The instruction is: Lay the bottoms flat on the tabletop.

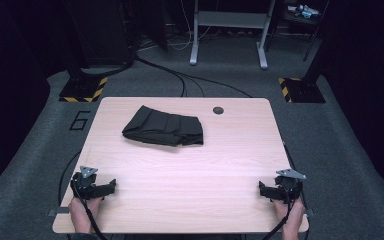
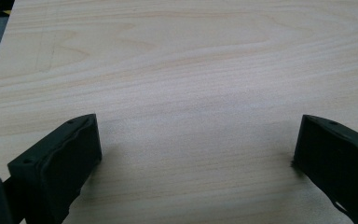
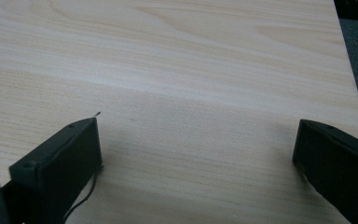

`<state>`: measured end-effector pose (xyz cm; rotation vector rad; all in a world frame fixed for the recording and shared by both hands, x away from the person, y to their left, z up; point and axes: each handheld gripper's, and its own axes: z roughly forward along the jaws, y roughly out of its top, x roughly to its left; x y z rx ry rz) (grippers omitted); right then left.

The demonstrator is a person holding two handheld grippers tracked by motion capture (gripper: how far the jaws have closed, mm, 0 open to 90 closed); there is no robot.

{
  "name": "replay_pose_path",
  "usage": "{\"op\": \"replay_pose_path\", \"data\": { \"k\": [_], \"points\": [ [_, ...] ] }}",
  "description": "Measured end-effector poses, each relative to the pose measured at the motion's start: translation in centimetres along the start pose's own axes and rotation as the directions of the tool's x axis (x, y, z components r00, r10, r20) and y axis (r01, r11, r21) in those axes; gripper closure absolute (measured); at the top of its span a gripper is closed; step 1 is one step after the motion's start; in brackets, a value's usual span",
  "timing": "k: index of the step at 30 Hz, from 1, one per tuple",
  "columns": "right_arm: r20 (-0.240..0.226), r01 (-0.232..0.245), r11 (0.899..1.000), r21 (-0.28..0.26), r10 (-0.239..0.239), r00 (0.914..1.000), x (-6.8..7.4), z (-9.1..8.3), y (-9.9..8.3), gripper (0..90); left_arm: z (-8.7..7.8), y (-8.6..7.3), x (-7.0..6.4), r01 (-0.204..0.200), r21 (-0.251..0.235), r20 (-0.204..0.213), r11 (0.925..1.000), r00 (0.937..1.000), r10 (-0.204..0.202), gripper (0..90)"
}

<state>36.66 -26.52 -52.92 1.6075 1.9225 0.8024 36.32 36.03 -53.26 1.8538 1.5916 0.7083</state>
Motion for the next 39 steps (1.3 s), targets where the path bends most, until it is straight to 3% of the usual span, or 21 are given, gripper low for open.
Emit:
{"op": "replay_pose_path", "data": {
  "k": [11,16,20,21,27,34,39],
  "points": [
    [-0.02,-0.003,1.0,0.004,0.003,0.9998,0.0,0.0,0.1,0.9,0.0,0.0,0.1,0.0,0.011,0.025,0.9999,0.9997,-0.001,0.2],
    [-0.048,0.035,0.999,0.002,-0.035,0.9982,0.0,0.2,0.2,0.9,0.0,0.0,0.1,-0.002,0.005,0.03,1.0,0.9996,0.002,0.7],
    [-0.095,0.085,0.996,-0.003,-0.085,0.9919,0.2,0.5,0.5,0.9,0.0,0.0,0.2,-0.006,0.005,0.035,1.0,0.9994,0.005,0.8],
    [-0.118,0.111,0.994,-0.006,-0.111,0.9868,0.4,0.6,0.6,0.8,0.0,0.0,0.2,-0.011,0.009,0.039,0.9999,0.9992,0.01,0.7],
    [-0.136,0.127,0.992,-0.007,-0.127,0.9826,0.5,0.7,0.7,0.8,0.0,0.2,0.6,-0.014,0.005,0.053,0.9999,0.9985,0.014,0.1],
    [-0.135,0.124,0.992,-0.007,-0.124,0.983,0.5,0.7,0.7,0.8,0.0,1.4,0.9,0.005,-0.025,0.097,0.9997,0.9953,-0.002,0.5],
    [-0.134,0.123,0.992,-0.008,-0.123,0.9834,0.5,0.7,0.7,0.8,0.3,2.9,0.9,0.003,-0.003,0.149,1.0,0.9888,-0.003,0.0]
  ]
}}
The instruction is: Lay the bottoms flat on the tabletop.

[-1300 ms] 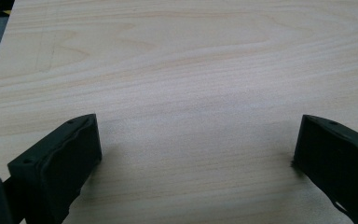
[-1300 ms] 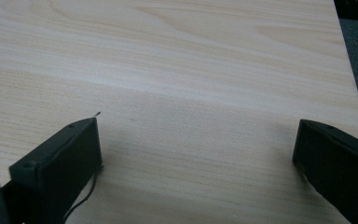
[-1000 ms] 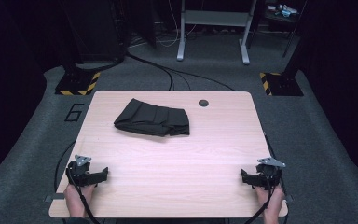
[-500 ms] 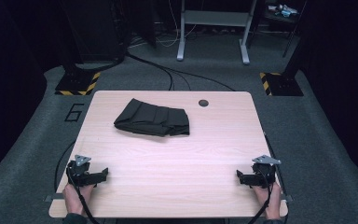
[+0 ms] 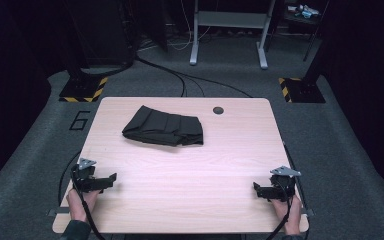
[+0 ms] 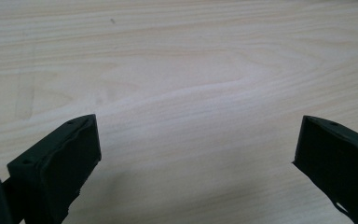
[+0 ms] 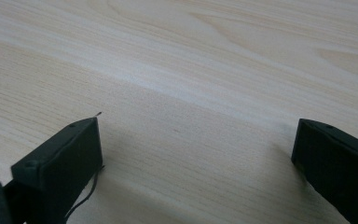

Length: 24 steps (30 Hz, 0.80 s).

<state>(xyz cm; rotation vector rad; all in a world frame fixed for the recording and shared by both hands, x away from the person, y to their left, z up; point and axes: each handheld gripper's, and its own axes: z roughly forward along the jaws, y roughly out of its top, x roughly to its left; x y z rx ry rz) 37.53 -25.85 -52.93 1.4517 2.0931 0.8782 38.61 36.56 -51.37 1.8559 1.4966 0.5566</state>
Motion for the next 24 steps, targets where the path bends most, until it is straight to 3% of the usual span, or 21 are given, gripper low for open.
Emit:
{"op": "replay_pose_path", "data": {
  "k": [4,14,22,24],
  "points": [
    [0.0,-0.001,1.0,-0.001,0.001,1.0,0.0,0.0,0.0,0.8,0.3,0.9,-0.3,-0.023,0.001,0.007,0.9997,0.9997,0.023,0.0],
    [0.0,0.0,1.0,-0.002,0.0,1.0,0.0,0.0,0.0,0.8,1.6,5.0,-1.5,-0.087,-0.001,0.033,0.9962,0.9956,0.087,0.0],
    [0.001,0.001,1.0,-0.003,-0.001,1.0,0.0,0.0,0.0,0.9,2.8,7.7,-2.0,-0.099,-0.005,0.051,0.9951,0.9938,0.099,0.0],
    [0.0,0.002,1.0,-0.004,-0.002,1.0,0.0,0.0,-0.1,0.9,3.4,8.9,-2.2,-0.13,0.003,0.055,0.9916,0.9901,0.129,0.0]
  ]
}}
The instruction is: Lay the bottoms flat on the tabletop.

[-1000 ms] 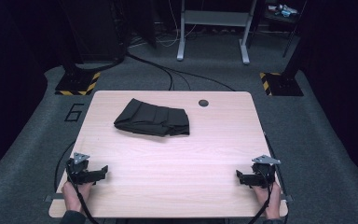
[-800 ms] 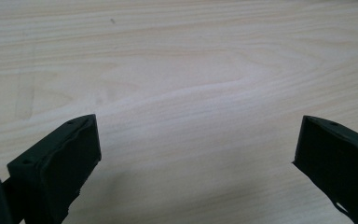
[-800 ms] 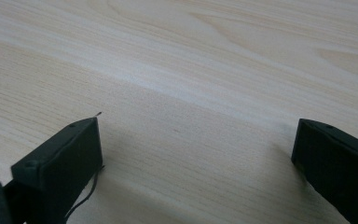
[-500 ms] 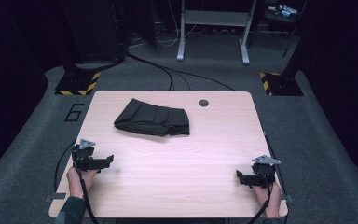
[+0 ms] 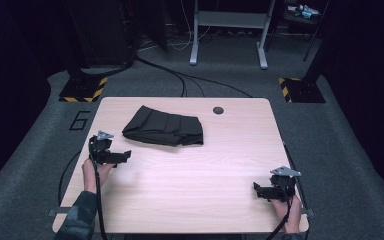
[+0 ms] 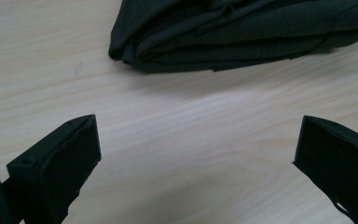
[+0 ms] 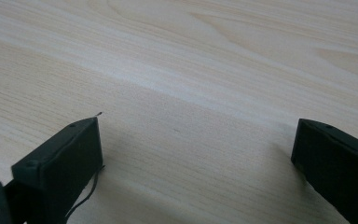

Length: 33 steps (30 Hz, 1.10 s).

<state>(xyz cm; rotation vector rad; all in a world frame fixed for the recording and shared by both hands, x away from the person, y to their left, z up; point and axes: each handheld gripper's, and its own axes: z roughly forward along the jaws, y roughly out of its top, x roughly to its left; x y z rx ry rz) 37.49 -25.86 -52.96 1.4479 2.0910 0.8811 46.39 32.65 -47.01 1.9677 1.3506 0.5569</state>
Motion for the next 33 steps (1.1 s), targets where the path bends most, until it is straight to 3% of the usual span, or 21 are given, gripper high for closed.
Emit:
{"op": "replay_pose_path", "data": {
  "k": [2,5,10,13,16,19,24,25,27,30,33],
  "points": [
    [0.0,0.0,1.0,0.001,0.0,1.0,0.0,0.0,0.0,0.9,0.2,0.4,-0.1,-0.002,0.001,0.003,1.0,1.0,0.002,0.0],
    [0.0,0.0,1.0,0.001,0.0,1.0,0.0,0.0,0.0,0.9,1.0,1.8,-0.4,-0.04,0.007,0.005,0.9992,0.9992,0.04,0.0],
    [0.0,0.0,1.0,0.0,0.0,1.0,0.0,0.0,0.0,1.0,2.3,4.0,-0.6,-0.022,0.016,0.051,0.9996,0.9985,0.021,0.0],
    [0.0,-0.001,1.0,0.0,0.001,1.0,0.0,0.0,0.0,1.0,2.7,4.9,-0.8,-0.026,0.01,0.046,0.9996,0.9986,0.026,0.0],
    [-0.001,-0.001,1.0,0.002,0.001,1.0,0.0,0.0,0.0,1.0,3.6,6.8,-0.9,-0.041,0.009,0.043,0.9991,0.9982,0.041,0.0],
    [-0.001,-0.001,1.0,0.001,0.001,1.0,0.0,0.0,0.0,1.0,4.2,7.7,-1.1,-0.03,0.007,0.04,0.9995,0.9987,0.03,0.0],
    [0.0,-0.001,1.0,0.0,0.001,1.0,0.0,0.0,0.0,1.0,6.7,9.5,-1.3,-0.035,0.028,0.021,0.999,0.9992,0.035,1.1],
    [-0.001,-0.001,1.0,0.0,0.001,1.0,0.0,0.0,0.0,1.0,7.1,9.7,-1.2,-0.049,0.048,0.005,0.9976,0.9988,0.048,2.4],
    [-0.001,-0.001,1.0,0.0,0.001,1.0,0.0,0.0,0.0,1.0,8.1,9.7,-1.1,-0.034,0.072,0.01,0.9969,0.9994,0.033,6.7],
    [0.0,-0.001,1.0,0.0,0.001,1.0,0.0,0.0,0.0,1.0,9.6,8.9,-1.1,-0.034,0.133,-0.024,0.9905,0.999,0.037,26.4],
    [0.0,-0.001,1.0,0.0,0.001,1.0,0.0,0.0,0.0,1.0,9.9,8.2,-1.2,-0.053,0.127,-0.049,0.9905,0.997,0.06,32.4]
  ]
}}
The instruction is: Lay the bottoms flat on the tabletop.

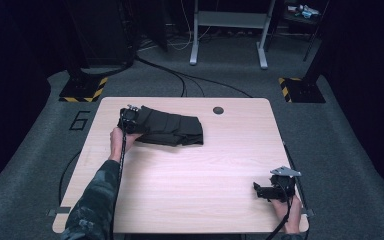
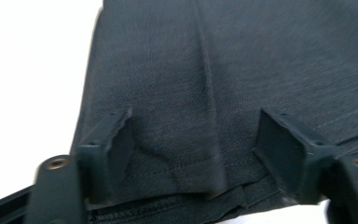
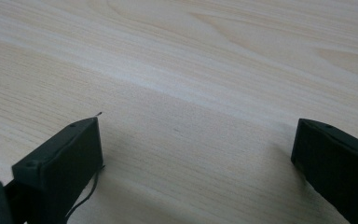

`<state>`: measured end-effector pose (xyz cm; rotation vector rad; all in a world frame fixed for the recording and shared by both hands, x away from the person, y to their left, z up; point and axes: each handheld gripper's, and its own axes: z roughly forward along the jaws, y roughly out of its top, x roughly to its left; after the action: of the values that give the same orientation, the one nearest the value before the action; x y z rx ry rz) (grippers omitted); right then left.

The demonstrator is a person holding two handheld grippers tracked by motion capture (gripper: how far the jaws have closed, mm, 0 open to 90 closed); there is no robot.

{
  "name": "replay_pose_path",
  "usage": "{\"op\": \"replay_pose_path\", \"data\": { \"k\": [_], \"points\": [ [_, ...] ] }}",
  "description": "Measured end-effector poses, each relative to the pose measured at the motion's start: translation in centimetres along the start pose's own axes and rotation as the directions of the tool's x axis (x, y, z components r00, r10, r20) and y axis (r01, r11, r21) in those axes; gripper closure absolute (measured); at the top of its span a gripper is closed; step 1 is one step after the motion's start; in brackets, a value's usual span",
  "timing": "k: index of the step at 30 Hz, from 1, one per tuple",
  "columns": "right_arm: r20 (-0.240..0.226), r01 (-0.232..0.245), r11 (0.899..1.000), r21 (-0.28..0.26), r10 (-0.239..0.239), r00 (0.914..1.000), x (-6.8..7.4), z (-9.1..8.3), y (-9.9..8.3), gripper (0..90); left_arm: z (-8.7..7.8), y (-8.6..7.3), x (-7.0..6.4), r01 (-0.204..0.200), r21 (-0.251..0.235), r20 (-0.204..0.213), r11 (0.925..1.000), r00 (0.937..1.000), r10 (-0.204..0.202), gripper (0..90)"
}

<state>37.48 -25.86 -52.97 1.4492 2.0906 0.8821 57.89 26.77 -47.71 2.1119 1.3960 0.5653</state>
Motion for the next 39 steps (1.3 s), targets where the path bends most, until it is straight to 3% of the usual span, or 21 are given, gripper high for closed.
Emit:
{"op": "replay_pose_path", "data": {
  "k": [1,3,9,13,19,23,39],
  "points": [
    [0.0,0.0,1.0,0.0,0.0,1.0,0.0,0.0,0.0,1.0,0.1,-0.3,-0.1,0.002,0.002,-0.005,1.0,1.0,-0.002,43.2],
    [0.0,-0.001,1.0,0.0,0.001,1.0,0.0,0.0,0.0,1.0,0.1,-0.4,-0.1,0.004,0.001,0.0,1.0,1.0,-0.004,50.5],
    [0.001,-0.001,1.0,0.0,0.001,1.0,0.0,0.0,0.0,1.0,0.2,-0.5,-1.0,-0.014,0.014,-0.018,0.9998,0.9997,0.014,59.4],
    [0.001,-0.006,1.0,0.001,0.006,1.0,0.1,0.0,0.0,1.0,0.1,-1.1,-1.3,-0.013,-0.009,-0.026,0.9999,0.9996,0.012,60.0],
    [0.001,-0.002,1.0,0.0,0.002,1.0,0.0,0.0,0.0,1.1,-0.4,-1.4,-1.5,-0.001,0.006,0.01,1.0,0.9999,0.001,61.5],
    [0.002,-0.006,1.0,0.001,0.006,1.0,0.1,0.0,0.0,1.0,-0.8,-2.2,-1.9,0.003,-0.016,0.024,0.9999,0.9997,-0.002,62.1],
    [0.003,-0.004,1.0,0.0,0.004,1.0,0.0,0.0,0.0,1.0,-2.2,-4.2,-3.6,-0.034,-0.05,0.092,0.9982,0.9951,0.038,68.3]
  ]
}}
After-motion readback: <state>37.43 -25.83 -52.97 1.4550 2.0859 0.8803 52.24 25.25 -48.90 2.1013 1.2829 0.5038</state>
